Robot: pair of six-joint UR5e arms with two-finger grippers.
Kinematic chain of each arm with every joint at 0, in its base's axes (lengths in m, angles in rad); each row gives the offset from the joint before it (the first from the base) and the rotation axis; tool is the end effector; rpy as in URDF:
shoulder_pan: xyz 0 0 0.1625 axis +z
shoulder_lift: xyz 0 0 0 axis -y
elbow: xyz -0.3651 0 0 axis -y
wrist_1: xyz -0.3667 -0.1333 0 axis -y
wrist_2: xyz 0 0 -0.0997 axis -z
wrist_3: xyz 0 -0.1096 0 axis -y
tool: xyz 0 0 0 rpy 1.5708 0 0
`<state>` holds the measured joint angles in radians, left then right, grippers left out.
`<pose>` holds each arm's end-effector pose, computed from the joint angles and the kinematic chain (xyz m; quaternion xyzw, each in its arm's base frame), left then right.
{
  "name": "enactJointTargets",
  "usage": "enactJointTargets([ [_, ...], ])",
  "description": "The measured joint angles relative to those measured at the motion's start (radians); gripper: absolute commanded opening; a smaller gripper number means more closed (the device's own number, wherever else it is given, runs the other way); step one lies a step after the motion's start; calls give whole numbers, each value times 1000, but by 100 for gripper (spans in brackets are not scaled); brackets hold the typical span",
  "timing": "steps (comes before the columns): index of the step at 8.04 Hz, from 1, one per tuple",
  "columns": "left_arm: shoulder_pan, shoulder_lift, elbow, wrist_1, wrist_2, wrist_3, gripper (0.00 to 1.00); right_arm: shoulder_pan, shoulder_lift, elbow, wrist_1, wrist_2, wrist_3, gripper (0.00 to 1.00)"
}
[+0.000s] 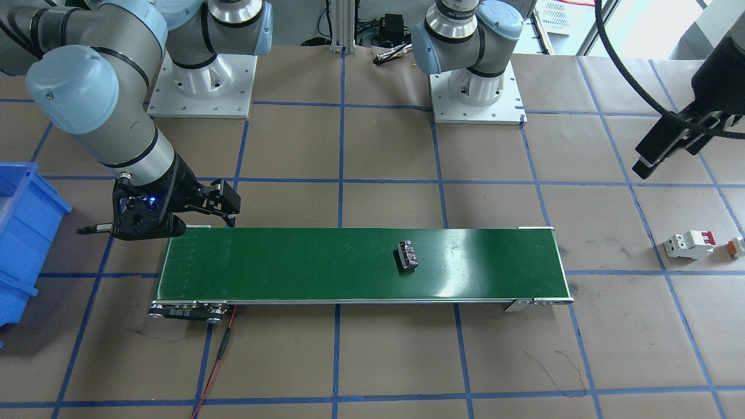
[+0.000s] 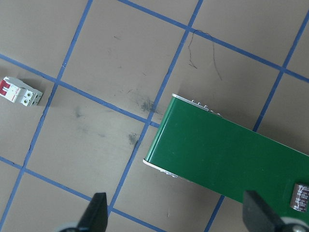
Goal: Move capacitor from left to right
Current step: 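Raise the left gripper away while the right gripper moves over the belt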
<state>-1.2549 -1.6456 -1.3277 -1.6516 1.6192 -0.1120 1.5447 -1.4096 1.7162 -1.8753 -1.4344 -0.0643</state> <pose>0.0330 -0.5128 0.4877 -0.2131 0.9758 -0.0410 0.0285 0.1349 -0.5114 0.3034 -0.0190 0.9975 -0.0020 0.0681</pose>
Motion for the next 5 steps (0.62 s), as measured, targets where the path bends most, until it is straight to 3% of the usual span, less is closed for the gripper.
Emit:
enactJointTargets([
  [5, -6, 9, -5, 7, 0, 0, 100, 1, 55, 16, -67, 2, 5, 99],
])
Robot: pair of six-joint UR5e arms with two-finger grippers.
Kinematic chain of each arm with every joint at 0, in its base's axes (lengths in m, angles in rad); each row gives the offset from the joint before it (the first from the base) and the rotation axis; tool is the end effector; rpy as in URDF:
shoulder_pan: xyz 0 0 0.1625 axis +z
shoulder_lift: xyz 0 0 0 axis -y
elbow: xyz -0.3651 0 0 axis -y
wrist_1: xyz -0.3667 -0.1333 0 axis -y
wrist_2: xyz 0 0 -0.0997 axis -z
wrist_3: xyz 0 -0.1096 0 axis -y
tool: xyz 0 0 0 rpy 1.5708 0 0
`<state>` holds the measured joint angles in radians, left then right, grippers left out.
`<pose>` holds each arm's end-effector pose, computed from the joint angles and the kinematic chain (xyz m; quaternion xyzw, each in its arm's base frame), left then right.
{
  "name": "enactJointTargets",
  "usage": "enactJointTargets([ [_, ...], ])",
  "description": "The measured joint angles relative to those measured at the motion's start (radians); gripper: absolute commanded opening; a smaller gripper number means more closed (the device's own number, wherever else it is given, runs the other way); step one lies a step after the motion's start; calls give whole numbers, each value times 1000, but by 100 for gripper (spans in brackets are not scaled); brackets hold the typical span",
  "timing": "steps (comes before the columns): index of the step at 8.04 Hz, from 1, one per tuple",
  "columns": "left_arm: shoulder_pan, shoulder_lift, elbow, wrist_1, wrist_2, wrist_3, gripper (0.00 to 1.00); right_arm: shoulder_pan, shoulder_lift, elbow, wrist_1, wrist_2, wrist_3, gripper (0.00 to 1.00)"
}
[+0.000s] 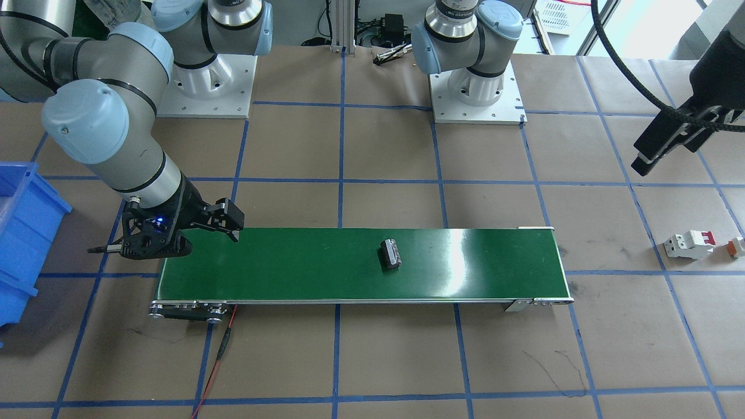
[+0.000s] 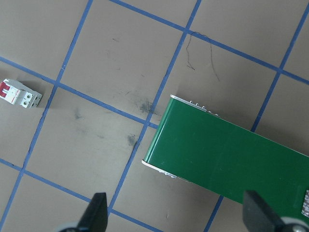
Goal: Move capacitor from left to right
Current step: 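Raise the left gripper away while the right gripper moves over the belt, then follow the capacitor riding the belt with the right gripper and descend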
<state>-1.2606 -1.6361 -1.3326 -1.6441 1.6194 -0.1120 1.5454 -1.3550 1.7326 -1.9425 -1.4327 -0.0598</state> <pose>0.0293 -0.5106 0.4909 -0.2104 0.9760 -0.0471 0.0291 0.1352 -0.5217 0.2748 -0.0170 0.9975 0.0000 0.0691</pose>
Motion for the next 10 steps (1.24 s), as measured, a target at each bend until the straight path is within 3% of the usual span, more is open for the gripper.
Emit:
enactJointTargets([
  [2, 0, -6, -4, 29, 0, 0, 100, 1, 26, 16, -65, 2, 20, 100],
  [5, -9, -15, -11, 52, 0, -2, 100, 18, 38, 20, -81, 1, 132, 89],
  [10, -146, -14, -126, 76, -9, 85, 100, 88, 58, 28, -85, -1, 151, 94],
])
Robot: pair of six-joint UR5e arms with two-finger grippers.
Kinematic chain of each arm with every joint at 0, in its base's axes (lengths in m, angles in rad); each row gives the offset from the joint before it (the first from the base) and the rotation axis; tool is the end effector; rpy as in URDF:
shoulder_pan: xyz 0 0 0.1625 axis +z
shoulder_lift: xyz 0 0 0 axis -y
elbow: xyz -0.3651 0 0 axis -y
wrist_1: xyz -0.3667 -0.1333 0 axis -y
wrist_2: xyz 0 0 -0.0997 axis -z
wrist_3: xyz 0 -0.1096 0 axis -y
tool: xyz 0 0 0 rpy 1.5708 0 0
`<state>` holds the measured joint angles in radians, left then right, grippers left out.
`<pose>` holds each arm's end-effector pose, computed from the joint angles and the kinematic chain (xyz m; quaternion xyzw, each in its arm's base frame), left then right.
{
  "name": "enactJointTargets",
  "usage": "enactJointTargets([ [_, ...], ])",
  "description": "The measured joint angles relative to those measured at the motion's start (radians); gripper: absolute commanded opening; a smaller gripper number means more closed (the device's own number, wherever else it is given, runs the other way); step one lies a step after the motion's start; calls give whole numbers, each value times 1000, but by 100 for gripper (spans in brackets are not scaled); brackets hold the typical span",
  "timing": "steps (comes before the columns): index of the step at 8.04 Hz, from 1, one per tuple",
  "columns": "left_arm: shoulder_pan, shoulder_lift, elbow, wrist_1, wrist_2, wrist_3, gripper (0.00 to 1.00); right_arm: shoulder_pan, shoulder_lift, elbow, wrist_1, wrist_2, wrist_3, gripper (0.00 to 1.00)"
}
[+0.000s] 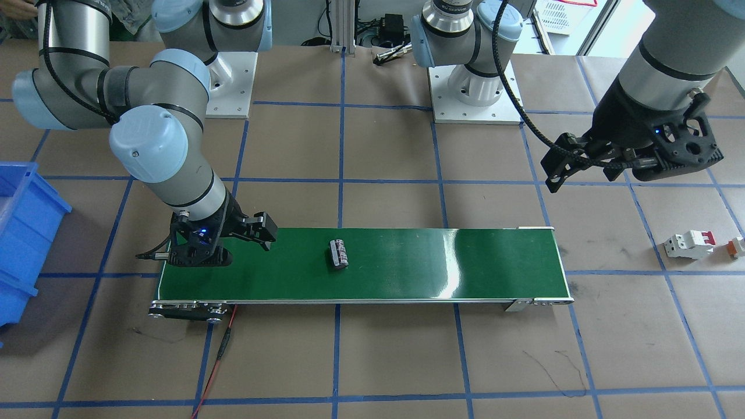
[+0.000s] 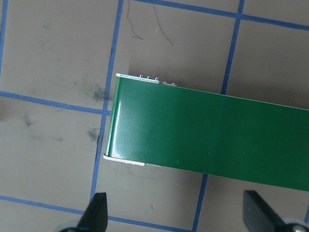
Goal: Move capacitor from left to right
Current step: 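Follow the capacitor riding the belt with the right gripper and descend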
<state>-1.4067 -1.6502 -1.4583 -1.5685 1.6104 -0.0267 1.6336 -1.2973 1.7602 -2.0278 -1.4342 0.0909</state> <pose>-0.0457 -0.5133 0.4327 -0.0956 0.9951 -0.0163 0.0210 0.1809 -0.5154 0.2411 0.0142 0.9976 0.0082 0.0678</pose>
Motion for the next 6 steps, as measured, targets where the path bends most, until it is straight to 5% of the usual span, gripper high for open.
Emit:
enactJointTargets([
  [6, -17, -2, -9, 59, 4, 99, 100, 44, 12, 8, -4, -1, 1, 90],
])
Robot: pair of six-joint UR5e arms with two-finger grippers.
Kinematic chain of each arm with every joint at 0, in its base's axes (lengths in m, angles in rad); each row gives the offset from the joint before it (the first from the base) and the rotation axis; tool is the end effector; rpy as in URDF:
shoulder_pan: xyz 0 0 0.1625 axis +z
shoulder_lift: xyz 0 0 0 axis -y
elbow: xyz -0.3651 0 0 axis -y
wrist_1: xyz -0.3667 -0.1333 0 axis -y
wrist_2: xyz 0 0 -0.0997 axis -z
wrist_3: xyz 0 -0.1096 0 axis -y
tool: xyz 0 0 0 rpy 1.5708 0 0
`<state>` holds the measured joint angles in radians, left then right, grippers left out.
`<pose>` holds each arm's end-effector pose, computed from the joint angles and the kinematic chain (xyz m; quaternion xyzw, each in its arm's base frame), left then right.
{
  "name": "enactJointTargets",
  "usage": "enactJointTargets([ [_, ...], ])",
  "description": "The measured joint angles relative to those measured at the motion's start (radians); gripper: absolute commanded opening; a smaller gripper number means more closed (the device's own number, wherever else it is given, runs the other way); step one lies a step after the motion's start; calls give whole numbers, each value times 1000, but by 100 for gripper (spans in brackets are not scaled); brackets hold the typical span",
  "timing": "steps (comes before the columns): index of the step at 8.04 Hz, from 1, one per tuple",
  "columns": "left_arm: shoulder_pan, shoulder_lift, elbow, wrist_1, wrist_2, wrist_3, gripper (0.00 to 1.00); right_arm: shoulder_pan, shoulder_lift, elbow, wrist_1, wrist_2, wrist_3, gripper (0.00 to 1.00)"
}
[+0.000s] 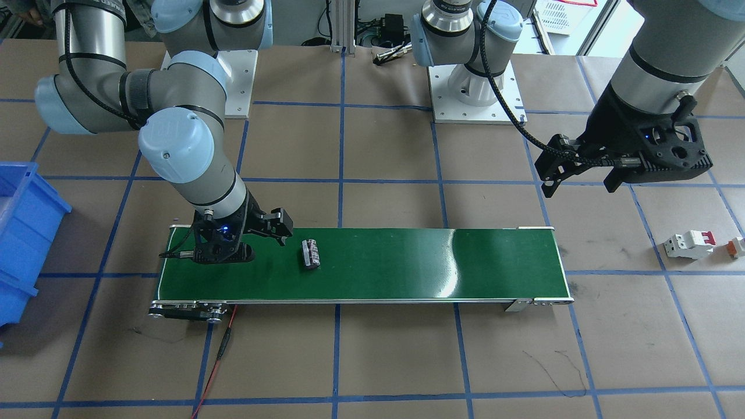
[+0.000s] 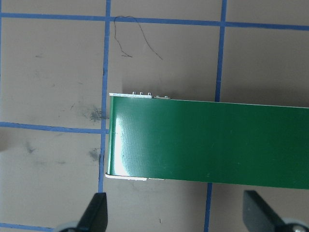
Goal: Move capacitor from left to right
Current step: 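Follow the capacitor riding the belt with the right gripper and descend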
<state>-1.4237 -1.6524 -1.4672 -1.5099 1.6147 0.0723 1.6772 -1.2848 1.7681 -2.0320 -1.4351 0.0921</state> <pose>-0.0531 -0.5182 0.4336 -0.0383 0.9982 -0.0388 0.0263 0.2030 -0.5063 0.2316 -0.0064 0.9976 0.0177 0.0664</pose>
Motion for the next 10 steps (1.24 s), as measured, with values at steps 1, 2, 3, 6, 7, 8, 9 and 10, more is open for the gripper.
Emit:
enactJointTargets([
  [1, -4, 2, 0, 0, 1, -2, 100, 3, 4, 4, -6, 1, 1, 90],
  [2, -6, 2, 0, 0, 2, -3, 100, 5, 9, 7, -10, 1, 1, 90],
  [3, -7, 2, -1, 0, 2, -3, 100, 5, 14, 7, -17, 2, 2, 90],
  [6, -7, 1, -5, 2, 0, -3, 100, 7, 22, 8, -25, 3, 3, 78],
  [7, -8, 1, -6, 2, 0, -3, 100, 7, 26, 8, -27, 3, 3, 74],
  [8, -8, 2, -6, 2, 0, -3, 100, 7, 35, 8, -28, 0, 3, 69],
  [9, -8, 1, -7, 2, -1, -3, 100, 7, 45, 8, -30, -7, 2, 57],
  [10, -8, 1, -7, 2, -1, -3, 100, 6, 52, 7, -39, -15, 3, 44],
])
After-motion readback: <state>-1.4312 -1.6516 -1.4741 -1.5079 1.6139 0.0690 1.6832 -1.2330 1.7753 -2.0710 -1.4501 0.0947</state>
